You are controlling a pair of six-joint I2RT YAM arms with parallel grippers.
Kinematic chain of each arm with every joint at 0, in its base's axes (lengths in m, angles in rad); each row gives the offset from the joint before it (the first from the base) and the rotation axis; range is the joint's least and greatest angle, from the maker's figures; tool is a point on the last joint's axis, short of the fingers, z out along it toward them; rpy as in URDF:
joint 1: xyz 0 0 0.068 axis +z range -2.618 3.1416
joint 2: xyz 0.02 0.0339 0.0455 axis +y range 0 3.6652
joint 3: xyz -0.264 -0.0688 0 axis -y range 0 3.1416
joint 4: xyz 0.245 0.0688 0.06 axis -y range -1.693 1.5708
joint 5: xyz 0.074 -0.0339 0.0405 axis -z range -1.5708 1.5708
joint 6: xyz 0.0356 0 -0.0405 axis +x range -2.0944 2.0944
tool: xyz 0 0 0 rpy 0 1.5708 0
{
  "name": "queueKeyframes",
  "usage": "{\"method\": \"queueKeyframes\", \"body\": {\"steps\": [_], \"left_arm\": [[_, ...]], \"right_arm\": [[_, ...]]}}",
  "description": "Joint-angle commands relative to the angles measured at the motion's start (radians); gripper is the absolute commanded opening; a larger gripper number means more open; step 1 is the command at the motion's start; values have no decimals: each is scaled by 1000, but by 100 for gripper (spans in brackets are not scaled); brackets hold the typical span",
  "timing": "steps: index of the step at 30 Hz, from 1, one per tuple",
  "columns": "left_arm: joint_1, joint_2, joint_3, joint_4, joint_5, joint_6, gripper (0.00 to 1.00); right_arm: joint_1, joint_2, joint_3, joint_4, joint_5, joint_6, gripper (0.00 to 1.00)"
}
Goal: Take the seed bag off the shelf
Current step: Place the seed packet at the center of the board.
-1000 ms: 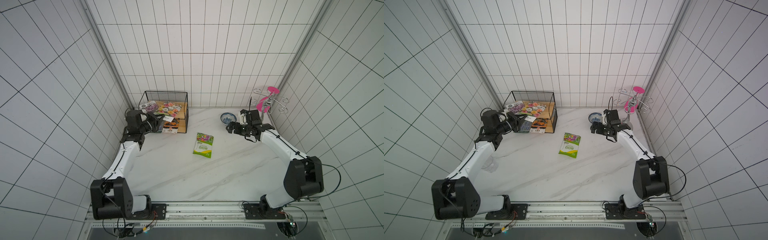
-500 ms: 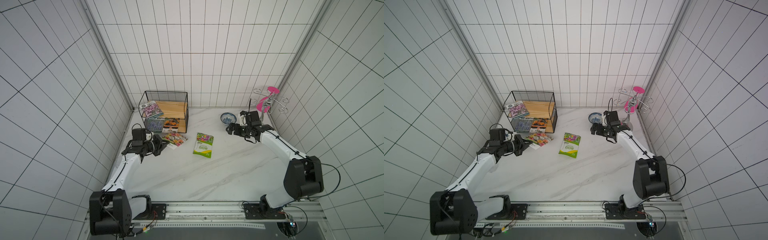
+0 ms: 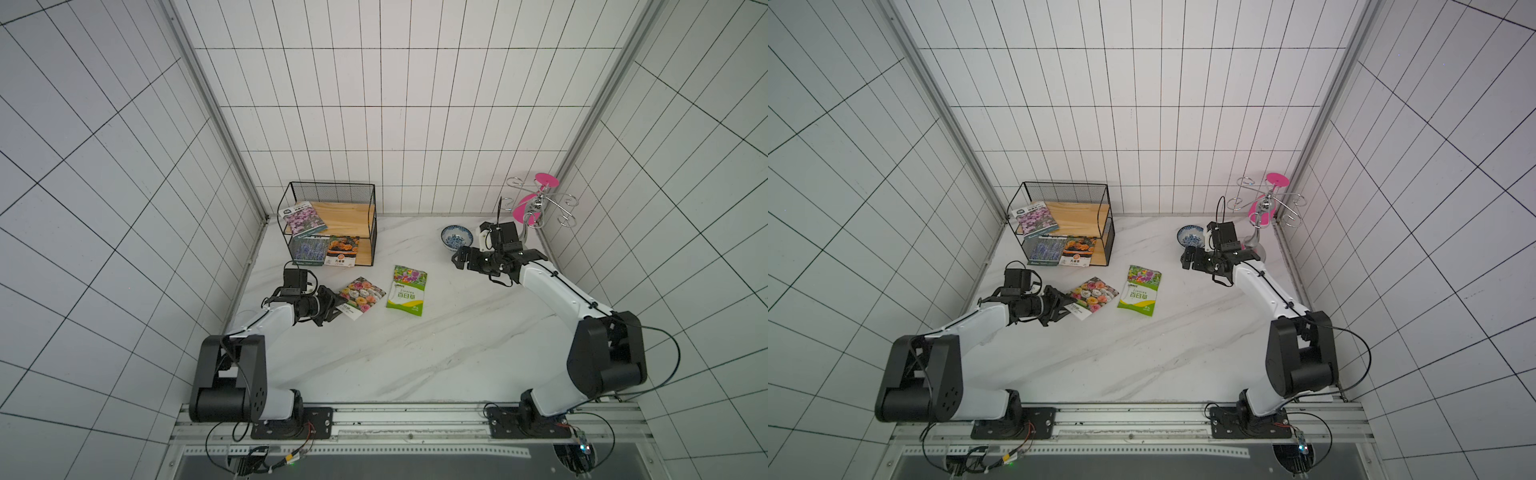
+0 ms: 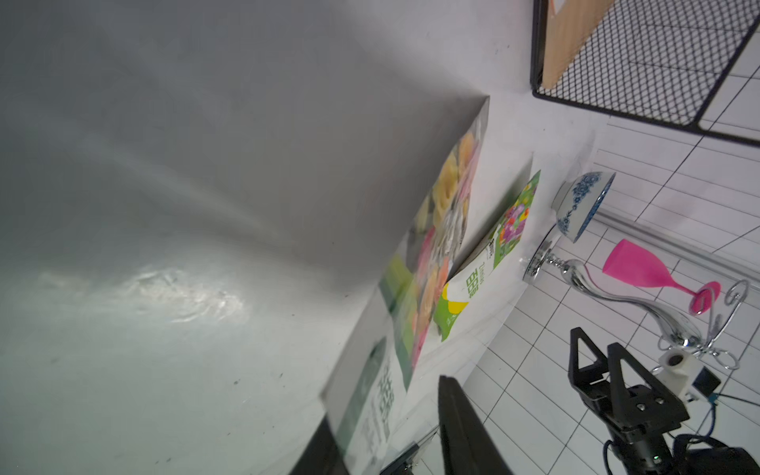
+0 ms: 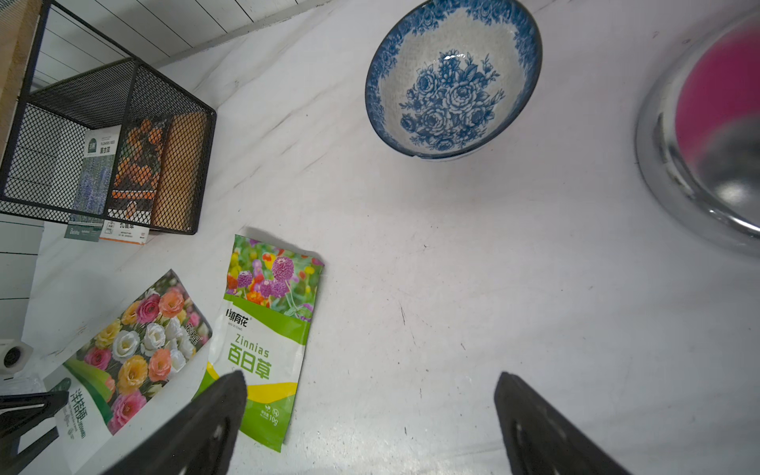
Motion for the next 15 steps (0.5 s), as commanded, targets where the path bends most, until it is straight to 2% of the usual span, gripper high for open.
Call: {"method": "queueKeyframes", "body": {"steps": [1,5,8,9,13,14,15], "left_arm": [[-1,-9,56,-85,-54,37,54],[6,-63,84,-199,-91,66,56],[16,-113,131,-299,-130,76,63],[23,-128,157,-339,-154,77,67],[55,-163,266,-402,-273,56,71],[61,-161,297,-405,-315,37,75],[66,-156,320,-404,-353,21,84]], "right_arm": [[2,-3,-13,-3,3,-5,99],[2,-9,-21,0,8,-6,99],[2,-4,-21,4,8,-5,99],[2,-3,-18,6,6,-5,99],[2,7,-6,13,3,-5,99],[2,11,-4,13,1,-5,99],[2,14,0,14,-1,-5,99]]}}
